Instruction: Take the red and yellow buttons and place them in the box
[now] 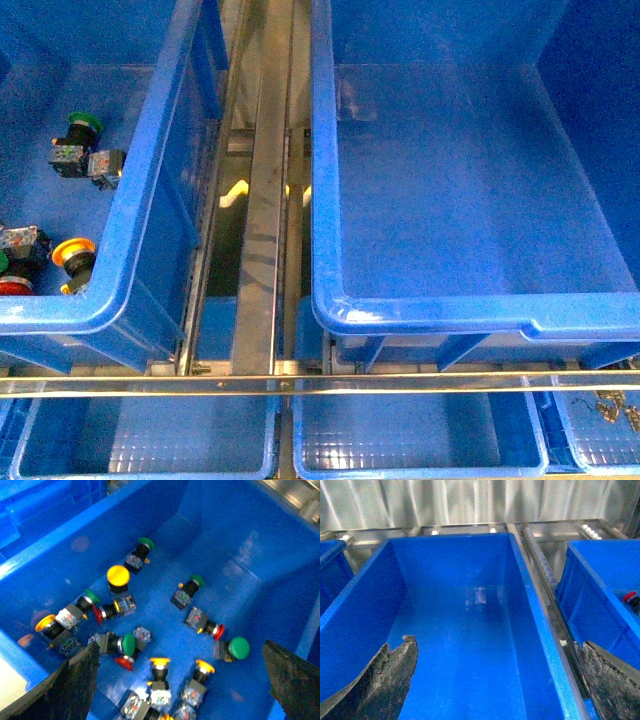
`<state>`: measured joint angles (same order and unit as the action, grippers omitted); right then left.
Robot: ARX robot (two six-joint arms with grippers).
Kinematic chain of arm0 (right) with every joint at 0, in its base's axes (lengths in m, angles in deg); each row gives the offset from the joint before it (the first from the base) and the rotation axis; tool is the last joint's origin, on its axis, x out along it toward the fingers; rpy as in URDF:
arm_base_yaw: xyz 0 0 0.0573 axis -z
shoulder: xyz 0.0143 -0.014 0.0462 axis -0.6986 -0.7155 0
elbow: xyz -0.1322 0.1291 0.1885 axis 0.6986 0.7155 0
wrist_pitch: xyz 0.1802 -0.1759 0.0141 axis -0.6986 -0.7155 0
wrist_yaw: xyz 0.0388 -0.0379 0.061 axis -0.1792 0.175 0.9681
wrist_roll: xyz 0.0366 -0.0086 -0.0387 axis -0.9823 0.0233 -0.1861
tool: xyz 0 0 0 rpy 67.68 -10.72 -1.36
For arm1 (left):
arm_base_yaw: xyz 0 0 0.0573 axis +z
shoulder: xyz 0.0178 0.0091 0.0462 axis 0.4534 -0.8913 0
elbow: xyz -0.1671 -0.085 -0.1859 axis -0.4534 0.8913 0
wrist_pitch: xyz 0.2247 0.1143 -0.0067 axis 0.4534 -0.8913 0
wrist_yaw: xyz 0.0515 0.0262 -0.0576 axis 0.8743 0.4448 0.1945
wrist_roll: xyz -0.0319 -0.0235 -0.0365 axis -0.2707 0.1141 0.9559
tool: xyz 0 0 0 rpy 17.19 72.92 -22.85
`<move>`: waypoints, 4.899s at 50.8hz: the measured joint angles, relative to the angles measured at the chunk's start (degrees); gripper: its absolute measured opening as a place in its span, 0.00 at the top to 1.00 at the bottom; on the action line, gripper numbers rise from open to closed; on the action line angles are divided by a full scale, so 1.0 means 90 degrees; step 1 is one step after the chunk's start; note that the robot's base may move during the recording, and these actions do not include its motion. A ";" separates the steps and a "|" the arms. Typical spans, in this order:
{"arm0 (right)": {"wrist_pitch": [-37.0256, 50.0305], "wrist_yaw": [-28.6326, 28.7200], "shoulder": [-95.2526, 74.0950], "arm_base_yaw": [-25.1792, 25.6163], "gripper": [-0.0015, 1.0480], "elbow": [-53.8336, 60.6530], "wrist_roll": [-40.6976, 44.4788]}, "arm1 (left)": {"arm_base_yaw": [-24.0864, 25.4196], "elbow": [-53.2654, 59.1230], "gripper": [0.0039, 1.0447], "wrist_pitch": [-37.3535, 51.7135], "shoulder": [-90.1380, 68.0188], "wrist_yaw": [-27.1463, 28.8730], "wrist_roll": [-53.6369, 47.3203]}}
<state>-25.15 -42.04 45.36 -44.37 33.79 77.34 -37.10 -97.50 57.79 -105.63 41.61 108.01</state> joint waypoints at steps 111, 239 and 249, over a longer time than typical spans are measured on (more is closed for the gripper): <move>0.0000 0.0002 0.0000 0.0000 0.06 0.0000 0.0000 | 0.2419 -0.3796 0.14 0.1481 -0.7242 -0.1236 0.1268; 0.0000 0.0000 0.0002 0.0000 0.06 0.0000 0.0000 | -0.1540 -0.1685 0.68 0.2975 -0.3509 -0.5595 0.2900; 0.0000 0.0002 0.0002 0.0000 0.06 0.0000 0.0000 | -0.2142 -0.1909 0.68 0.3172 -0.3983 -0.5464 0.3050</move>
<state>-25.15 -42.02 45.38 -44.37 33.79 77.34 -56.37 -114.68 86.33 -141.47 -7.57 135.46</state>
